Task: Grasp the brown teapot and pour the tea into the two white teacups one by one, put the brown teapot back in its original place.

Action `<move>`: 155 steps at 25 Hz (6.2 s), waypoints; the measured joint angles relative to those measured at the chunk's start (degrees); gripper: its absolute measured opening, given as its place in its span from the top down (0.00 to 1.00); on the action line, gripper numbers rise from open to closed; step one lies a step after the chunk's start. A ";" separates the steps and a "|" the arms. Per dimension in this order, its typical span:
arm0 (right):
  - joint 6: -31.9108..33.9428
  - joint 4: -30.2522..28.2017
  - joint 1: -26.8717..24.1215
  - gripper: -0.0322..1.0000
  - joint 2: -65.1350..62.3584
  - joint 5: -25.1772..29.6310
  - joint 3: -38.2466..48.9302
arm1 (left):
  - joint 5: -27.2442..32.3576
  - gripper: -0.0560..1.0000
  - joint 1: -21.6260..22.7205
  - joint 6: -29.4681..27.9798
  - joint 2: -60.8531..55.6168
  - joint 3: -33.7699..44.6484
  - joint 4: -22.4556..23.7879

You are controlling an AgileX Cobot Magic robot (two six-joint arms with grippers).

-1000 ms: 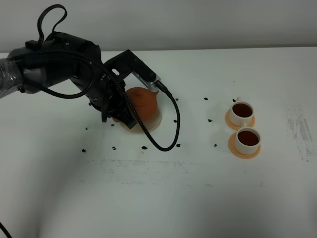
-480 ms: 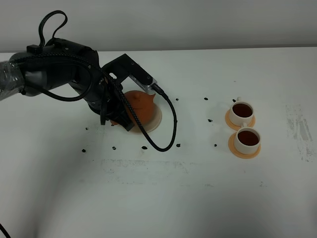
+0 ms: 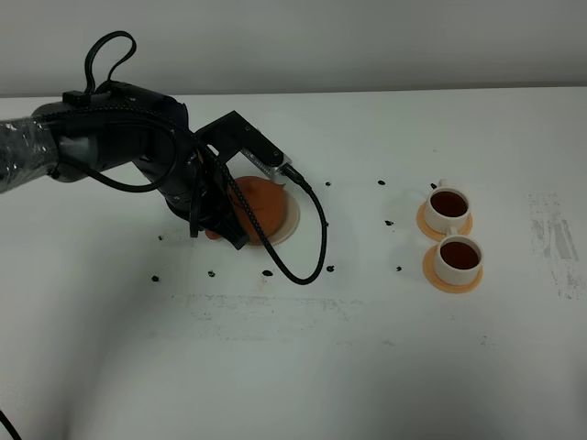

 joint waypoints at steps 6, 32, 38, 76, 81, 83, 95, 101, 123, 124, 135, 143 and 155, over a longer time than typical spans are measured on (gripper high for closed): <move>0.00 0.00 0.00 0.52 0.00 0.00 0.00 | -0.06 0.87 0.42 -0.02 0.37 0.00 -0.60; 0.00 0.00 0.00 0.52 0.00 0.00 0.00 | 2.90 0.38 0.61 0.24 -3.55 0.00 0.43; 0.00 0.00 0.00 0.52 0.00 0.00 0.00 | 5.31 0.38 1.21 0.13 -8.75 0.04 0.48; 0.00 0.00 0.00 0.52 0.00 0.00 0.00 | 33.33 0.38 17.26 -26.28 -67.60 20.09 6.52; 0.00 0.00 0.00 0.52 0.00 0.00 0.00 | 28.71 0.37 23.39 -28.11 -80.96 36.01 2.47; 0.00 0.00 0.00 0.52 0.00 0.00 0.00 | 25.40 0.37 25.07 -28.11 -86.90 41.69 1.23; 0.00 0.00 0.00 0.52 0.00 0.00 0.00 | 27.84 0.37 25.82 -28.39 -104.37 50.92 1.94; 0.00 0.00 0.00 0.52 0.00 0.00 0.00 | 26.16 0.37 25.69 -28.39 -109.99 54.33 2.00; 0.00 0.00 0.00 0.52 0.00 0.00 0.00 | 25.74 0.37 25.65 -28.39 -117.22 54.39 3.04; 0.00 0.00 0.00 0.52 0.00 0.00 0.00 | 25.74 0.37 25.65 -28.39 -117.22 54.39 3.04; 0.00 0.17 5.24 0.52 0.00 0.00 0.00 | 25.74 0.37 25.65 -28.39 -117.22 54.39 3.04; 0.00 0.17 5.24 0.52 0.00 0.00 0.00 | 25.74 0.37 25.65 -28.39 -117.22 54.39 3.04; 0.00 0.17 5.24 0.52 0.00 0.00 0.00 | 25.74 0.37 25.65 -28.39 -117.22 54.39 3.04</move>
